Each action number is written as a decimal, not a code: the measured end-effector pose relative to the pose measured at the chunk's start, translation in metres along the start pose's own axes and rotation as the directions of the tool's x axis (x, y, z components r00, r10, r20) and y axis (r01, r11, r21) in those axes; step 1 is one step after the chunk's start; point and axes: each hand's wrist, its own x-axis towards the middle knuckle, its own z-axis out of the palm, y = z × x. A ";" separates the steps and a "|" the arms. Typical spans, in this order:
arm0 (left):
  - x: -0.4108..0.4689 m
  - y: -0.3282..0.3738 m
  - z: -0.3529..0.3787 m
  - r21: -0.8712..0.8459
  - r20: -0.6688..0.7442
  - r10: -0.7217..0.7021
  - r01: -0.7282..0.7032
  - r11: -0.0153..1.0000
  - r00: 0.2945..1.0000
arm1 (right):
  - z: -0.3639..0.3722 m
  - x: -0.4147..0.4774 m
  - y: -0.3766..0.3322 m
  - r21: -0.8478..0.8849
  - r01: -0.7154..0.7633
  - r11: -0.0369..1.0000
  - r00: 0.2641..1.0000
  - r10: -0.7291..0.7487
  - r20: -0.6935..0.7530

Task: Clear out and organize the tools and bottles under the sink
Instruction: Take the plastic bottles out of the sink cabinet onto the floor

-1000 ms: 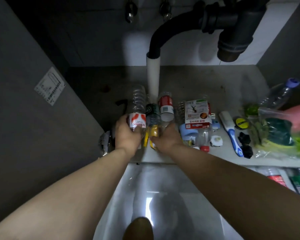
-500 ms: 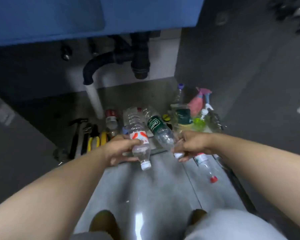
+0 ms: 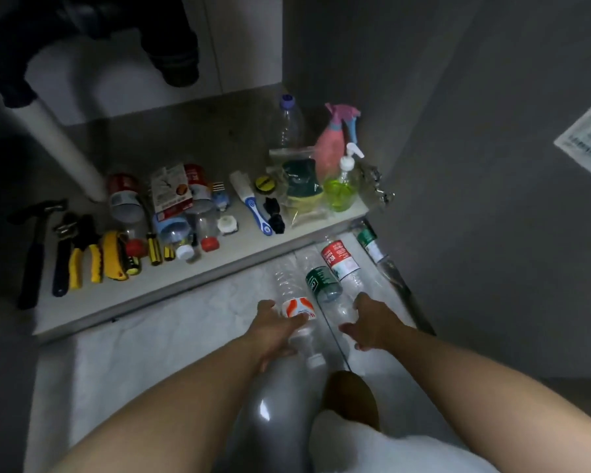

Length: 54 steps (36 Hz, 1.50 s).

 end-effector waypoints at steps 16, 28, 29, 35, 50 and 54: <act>0.083 -0.008 0.033 0.232 -0.080 0.246 -0.222 0.947 0.966 | 0.036 0.063 0.013 -0.139 0.005 0.990 0.954 -0.046 -0.295; 0.097 0.000 0.060 0.289 0.055 0.401 -0.400 0.870 0.914 | 0.036 0.056 0.024 -0.421 0.211 0.882 0.898 -0.345 -0.273; 0.096 0.000 0.062 0.278 0.070 0.391 -0.395 0.876 0.918 | 0.036 0.057 0.026 -0.419 0.206 0.884 0.911 -0.330 -0.248; 0.097 -0.001 0.063 0.346 0.100 0.390 -0.400 0.849 0.915 | 0.033 0.059 0.025 -0.372 0.206 0.905 0.912 -0.315 -0.262; 0.092 -0.004 0.057 0.534 0.175 0.391 -0.421 0.733 0.904 | 0.034 0.063 0.029 -0.335 0.232 0.913 0.905 -0.329 -0.269; 0.089 -0.008 0.058 0.587 0.168 0.375 -0.399 0.705 0.911 | 0.031 0.067 0.027 -0.318 0.206 0.926 0.917 -0.296 -0.267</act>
